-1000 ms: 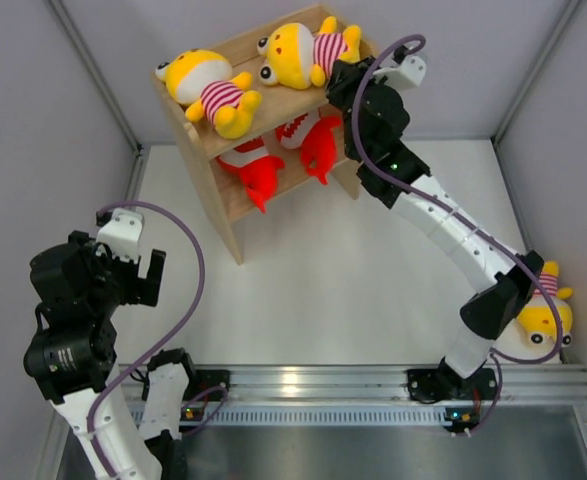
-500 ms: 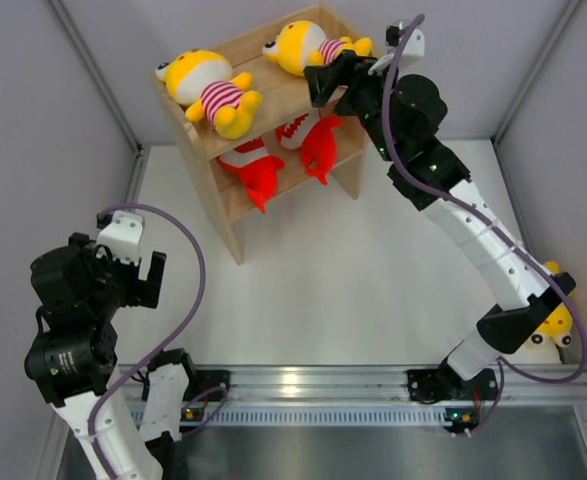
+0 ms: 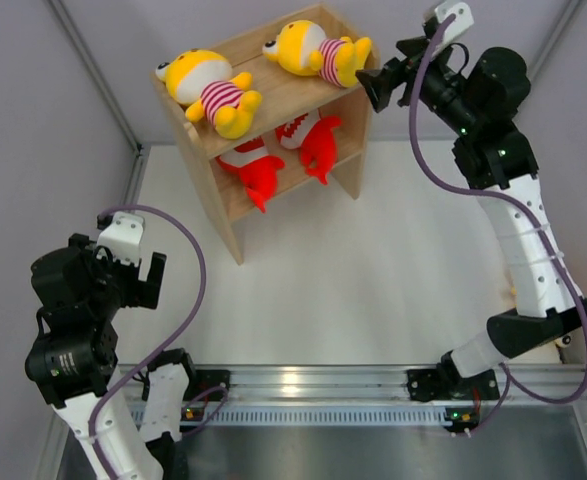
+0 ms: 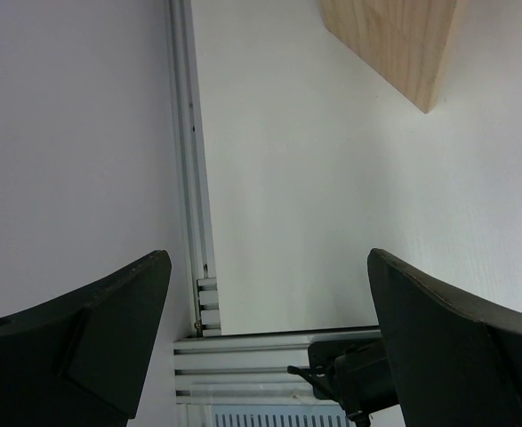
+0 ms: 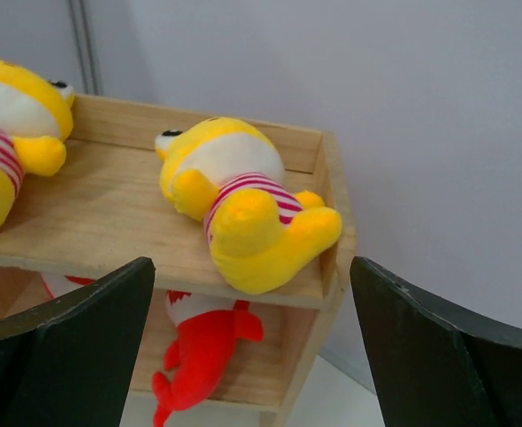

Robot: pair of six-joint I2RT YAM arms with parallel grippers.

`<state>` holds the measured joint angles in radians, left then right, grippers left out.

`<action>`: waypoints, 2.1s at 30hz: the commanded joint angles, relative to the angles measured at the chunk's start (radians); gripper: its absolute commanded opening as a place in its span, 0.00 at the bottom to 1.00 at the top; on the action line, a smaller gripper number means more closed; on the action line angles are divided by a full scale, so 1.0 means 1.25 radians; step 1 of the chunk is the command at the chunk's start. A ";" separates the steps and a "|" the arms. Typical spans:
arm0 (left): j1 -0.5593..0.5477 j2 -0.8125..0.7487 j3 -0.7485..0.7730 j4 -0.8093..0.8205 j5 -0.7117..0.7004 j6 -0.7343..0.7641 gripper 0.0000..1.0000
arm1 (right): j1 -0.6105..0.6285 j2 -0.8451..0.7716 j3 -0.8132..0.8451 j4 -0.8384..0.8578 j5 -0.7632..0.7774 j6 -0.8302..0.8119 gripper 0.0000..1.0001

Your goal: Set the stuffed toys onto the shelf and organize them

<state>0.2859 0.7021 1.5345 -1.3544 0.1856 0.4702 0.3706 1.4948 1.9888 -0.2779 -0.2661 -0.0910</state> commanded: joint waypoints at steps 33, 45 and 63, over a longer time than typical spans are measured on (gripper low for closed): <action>-0.003 0.002 0.006 0.031 -0.013 0.004 0.99 | 0.143 0.244 0.051 0.206 0.057 -0.078 0.03; -0.004 -0.003 0.001 0.032 -0.012 0.004 0.99 | 0.295 0.115 -0.136 0.345 0.178 -0.176 0.00; -0.004 -0.012 -0.005 0.031 -0.012 0.008 0.99 | 0.298 0.089 -0.137 0.350 -0.009 -0.187 0.00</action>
<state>0.2859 0.7006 1.5326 -1.3544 0.1745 0.4744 0.7475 1.6630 1.7996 0.0937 -0.1696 -0.3386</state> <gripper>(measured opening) 0.985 0.030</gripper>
